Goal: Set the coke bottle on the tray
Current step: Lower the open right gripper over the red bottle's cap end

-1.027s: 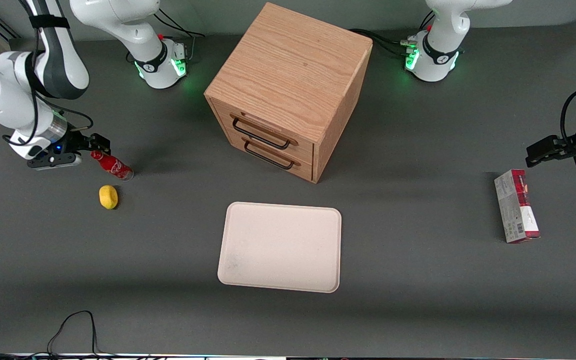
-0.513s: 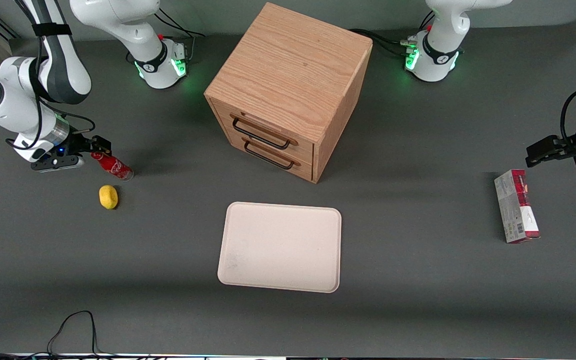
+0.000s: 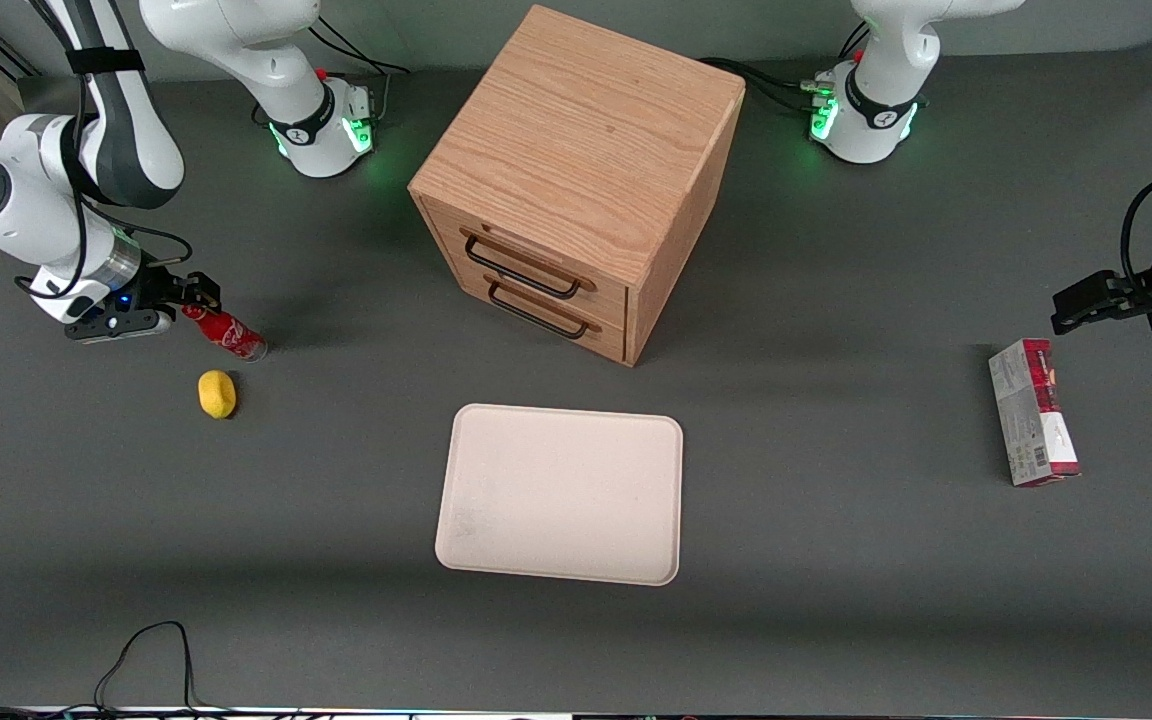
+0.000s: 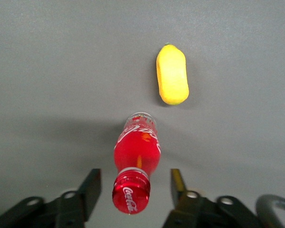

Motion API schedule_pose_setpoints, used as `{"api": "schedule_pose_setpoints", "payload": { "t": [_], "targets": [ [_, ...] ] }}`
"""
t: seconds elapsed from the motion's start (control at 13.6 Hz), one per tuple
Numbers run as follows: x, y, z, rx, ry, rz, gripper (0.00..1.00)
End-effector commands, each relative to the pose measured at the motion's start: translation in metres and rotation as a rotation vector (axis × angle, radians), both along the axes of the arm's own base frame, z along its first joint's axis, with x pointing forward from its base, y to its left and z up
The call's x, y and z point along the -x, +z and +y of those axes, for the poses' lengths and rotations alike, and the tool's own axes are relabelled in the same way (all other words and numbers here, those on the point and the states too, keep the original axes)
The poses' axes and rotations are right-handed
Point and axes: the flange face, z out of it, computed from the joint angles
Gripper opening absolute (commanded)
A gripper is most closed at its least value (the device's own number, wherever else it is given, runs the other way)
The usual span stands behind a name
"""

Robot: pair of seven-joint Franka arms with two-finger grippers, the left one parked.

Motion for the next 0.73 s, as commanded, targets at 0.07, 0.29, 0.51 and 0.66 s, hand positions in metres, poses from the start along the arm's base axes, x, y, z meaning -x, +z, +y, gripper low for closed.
{"api": "schedule_pose_setpoints", "payload": {
  "t": [0.07, 0.29, 0.51, 0.66],
  "targets": [
    [0.005, 0.003, -0.001, 0.001, 0.028, -0.018, 0.00],
    [0.005, 0.003, -0.001, 0.001, 0.030, -0.018, 0.00],
    [0.004, 0.008, 0.000, 0.000, 0.018, -0.021, 0.00],
    [-0.004, 0.025, 0.002, 0.002, 0.003, -0.009, 0.00]
  ]
}}
